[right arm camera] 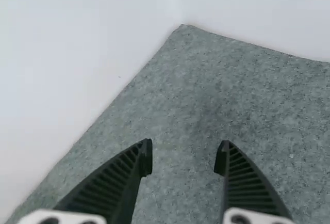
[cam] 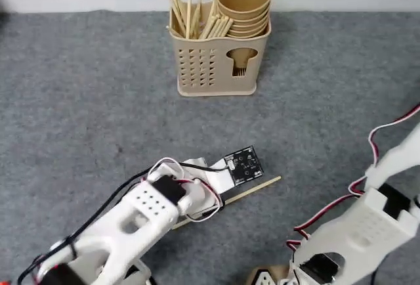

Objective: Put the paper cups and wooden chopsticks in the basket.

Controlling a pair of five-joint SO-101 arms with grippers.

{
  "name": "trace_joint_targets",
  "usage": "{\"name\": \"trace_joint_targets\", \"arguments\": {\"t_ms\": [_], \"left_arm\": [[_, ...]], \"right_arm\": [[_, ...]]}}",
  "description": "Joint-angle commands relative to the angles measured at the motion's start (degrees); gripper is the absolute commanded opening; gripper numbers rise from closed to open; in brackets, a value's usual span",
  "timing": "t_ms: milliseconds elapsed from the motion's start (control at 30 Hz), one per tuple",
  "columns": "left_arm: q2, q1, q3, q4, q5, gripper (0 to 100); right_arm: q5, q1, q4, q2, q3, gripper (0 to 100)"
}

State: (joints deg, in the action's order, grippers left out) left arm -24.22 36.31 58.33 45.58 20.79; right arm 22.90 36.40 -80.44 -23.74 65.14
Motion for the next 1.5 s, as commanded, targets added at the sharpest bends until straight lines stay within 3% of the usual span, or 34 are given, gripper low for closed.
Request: {"name": "trace_joint_targets", "arguments": {"t_ms": [0,300,500,833,1233,1467], "left_arm": [[5.5,0.5,-5.2,-0.5,0.3,20],[8.3,3.9,-13.0,9.8,-4.6,20],[8.8,7.2,-13.0,12.0,-7.1,20],[8.8,7.0,-6.6,11.6,-6.9,20],[11.3,6.9,0.7,1.6,-6.9,19],[13.6,6.9,-4.6,1.7,-7.3,3]], "right_arm": [[0.5,0.7,0.5,-0.5,0.4,20.8],[0.5,0.9,0.5,-1.5,0.5,20.8],[0.5,1.0,0.5,-1.6,0.4,20.8],[0.5,1.2,0.0,-1.5,0.5,20.8],[0.5,2.2,0.0,-1.1,0.5,20.8],[0.5,3.0,0.0,-1.4,0.5,20.8]]}}
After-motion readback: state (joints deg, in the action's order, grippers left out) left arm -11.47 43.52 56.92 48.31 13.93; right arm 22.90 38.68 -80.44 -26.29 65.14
